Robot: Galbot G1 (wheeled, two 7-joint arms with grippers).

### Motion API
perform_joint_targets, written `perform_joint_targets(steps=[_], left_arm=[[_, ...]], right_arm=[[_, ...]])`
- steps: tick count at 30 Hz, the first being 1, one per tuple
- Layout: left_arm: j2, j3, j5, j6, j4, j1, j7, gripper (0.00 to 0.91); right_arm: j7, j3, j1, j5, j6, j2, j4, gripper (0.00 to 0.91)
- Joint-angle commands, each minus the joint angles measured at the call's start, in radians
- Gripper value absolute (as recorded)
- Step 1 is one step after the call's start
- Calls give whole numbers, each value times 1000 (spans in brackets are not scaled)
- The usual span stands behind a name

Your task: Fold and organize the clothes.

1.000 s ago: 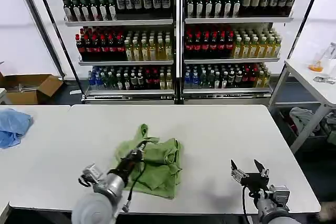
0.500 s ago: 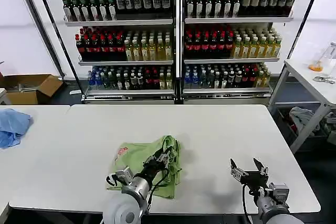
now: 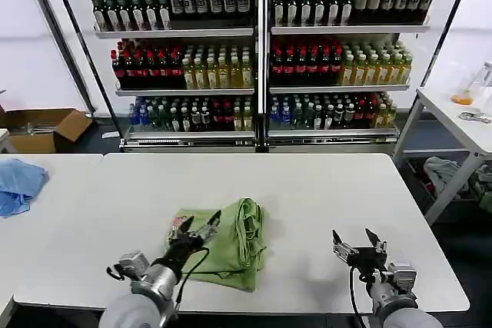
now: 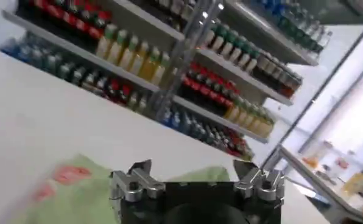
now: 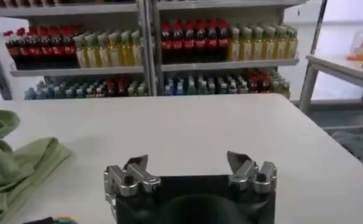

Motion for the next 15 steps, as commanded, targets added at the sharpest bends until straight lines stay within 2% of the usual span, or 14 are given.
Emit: perform_joint_targets(steps=[1, 7, 15], left_arm=[[92, -150, 141, -3, 75, 59, -12, 907], [95, -94, 87, 81, 144, 13, 21, 907], [60, -60, 45, 88, 220, -15, 33, 907]], right_arm=[[2, -13, 15, -1, -2, -1, -3, 907], [2, 1, 5, -1, -2, -2, -2, 907], [3, 14, -6, -2, -1, 2, 0, 907]])
